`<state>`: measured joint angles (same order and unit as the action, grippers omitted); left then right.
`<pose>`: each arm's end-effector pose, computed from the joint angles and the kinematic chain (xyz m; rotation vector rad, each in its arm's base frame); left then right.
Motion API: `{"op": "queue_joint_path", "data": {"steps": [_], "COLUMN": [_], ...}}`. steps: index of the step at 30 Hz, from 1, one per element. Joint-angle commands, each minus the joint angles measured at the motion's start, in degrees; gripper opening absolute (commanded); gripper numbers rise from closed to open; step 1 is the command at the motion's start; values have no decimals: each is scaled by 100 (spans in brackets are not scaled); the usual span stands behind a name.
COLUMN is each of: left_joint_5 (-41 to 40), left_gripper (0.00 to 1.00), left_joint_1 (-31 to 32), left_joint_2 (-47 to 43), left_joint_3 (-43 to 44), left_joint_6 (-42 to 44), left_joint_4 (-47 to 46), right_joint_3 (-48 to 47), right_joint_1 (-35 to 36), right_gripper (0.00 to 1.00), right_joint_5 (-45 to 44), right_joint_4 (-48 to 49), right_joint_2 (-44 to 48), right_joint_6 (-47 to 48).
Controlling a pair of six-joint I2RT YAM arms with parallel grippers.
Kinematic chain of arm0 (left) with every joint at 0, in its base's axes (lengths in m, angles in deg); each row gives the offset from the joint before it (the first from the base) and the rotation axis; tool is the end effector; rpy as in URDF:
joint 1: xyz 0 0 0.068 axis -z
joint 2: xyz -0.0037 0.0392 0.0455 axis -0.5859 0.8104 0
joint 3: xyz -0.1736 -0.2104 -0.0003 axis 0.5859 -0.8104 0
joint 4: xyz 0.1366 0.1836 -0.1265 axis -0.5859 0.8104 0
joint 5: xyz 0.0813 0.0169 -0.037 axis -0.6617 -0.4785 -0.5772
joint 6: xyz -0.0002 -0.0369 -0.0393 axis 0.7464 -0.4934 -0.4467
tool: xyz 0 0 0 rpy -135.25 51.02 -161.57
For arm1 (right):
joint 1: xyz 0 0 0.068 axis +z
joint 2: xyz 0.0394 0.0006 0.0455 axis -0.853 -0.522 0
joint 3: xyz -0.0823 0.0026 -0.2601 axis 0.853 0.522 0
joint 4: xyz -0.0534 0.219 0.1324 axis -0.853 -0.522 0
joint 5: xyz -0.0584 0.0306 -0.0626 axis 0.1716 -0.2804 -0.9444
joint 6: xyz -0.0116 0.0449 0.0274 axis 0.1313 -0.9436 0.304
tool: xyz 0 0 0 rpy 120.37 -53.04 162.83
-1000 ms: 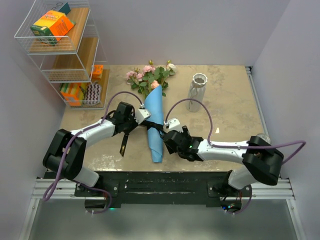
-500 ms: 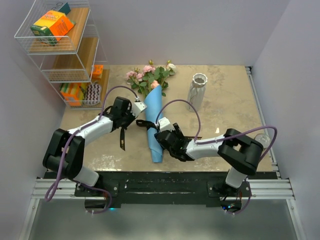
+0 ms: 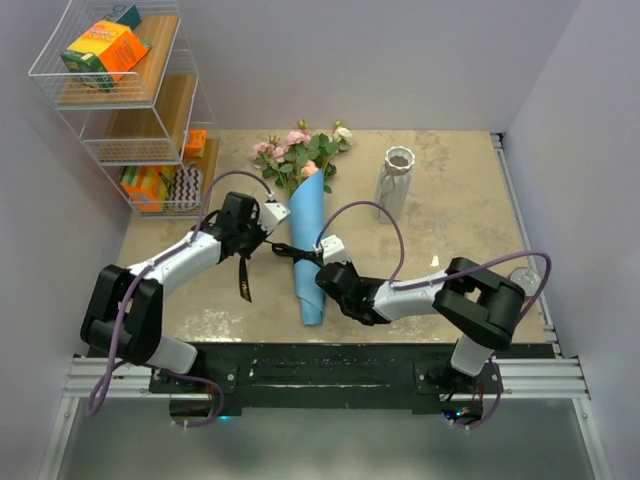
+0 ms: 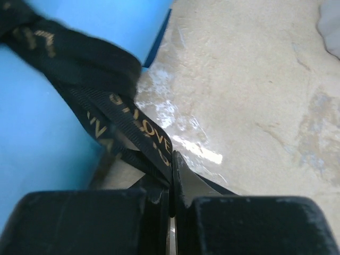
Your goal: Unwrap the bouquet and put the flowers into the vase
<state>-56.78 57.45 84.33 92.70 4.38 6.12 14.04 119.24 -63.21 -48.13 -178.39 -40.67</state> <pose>0.2740 -0.1084 0.1959 0.9745 2.2884 0.0205 0.1743 0.2632 0.1326 -0.4780 2.0393 -0.0321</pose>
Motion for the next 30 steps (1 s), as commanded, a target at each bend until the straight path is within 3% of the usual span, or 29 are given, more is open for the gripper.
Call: {"op": "queue_joint_path", "data": {"steps": [1, 9, 15, 19, 23, 24, 25, 26, 27, 28, 29, 30], "left_joint_5": [310, 776, 1014, 1207, 1637, 1751, 1813, 1918, 2285, 2523, 2769, 3242], "left_gripper": [2, 0, 0, 0, 1, 11, 40, 56, 73, 99, 99, 99], "left_joint_1": [-557, -2349, -3667, -4573, -5330, -5375, -5393, -5384, -5384, -5384, -5349, -5297], "left_joint_2": [-384, -1165, -1413, -1317, -1194, -1228, -1264, -1325, -1508, -1614, -1720, -1895], "left_joint_3": [499, 895, 965, 1053, 1202, 1220, 1220, 1220, 1220, 1281, 1334, 1421], "left_joint_6": [-177, 16, 420, 771, 1079, 1141, 1350, 1474, 1623, 1860, 1975, 2081], "left_joint_4": [240, 856, 1216, 1243, 1532, 1602, 1673, 1917, 2094, 2269, 2637, 2858], "right_joint_3": [162, -426, -585, -892, -1086, -1129, -1226, -1253, -1279, -1358, -1393, -1446], "right_joint_1": [-6, -410, -1868, -2668, -2810, -2819, -2845, -2836, -2845, -2845, -2836, -2845], "right_gripper": [0, 0, 0, 0, 0, 7, 25, 62, 76, 86, 94, 96], "right_joint_5": [-467, -1180, -733, -557, -705, -802, -855, -882, -899, -899, -856, -821], "right_joint_4": [-338, -2263, -3265, -4029, -4347, -4452, -4662, -4716, -4760, -4813, -4822, -4848], "right_joint_2": [796, 2615, 3661, 3820, 3838, 3821, 3812, 3829, 3873, 3917, 4022, 4066], "right_joint_6": [-437, -1043, -1571, -1966, -1976, -1984, -2037, -2020, -1994, -1906, -1836, -1774]}}
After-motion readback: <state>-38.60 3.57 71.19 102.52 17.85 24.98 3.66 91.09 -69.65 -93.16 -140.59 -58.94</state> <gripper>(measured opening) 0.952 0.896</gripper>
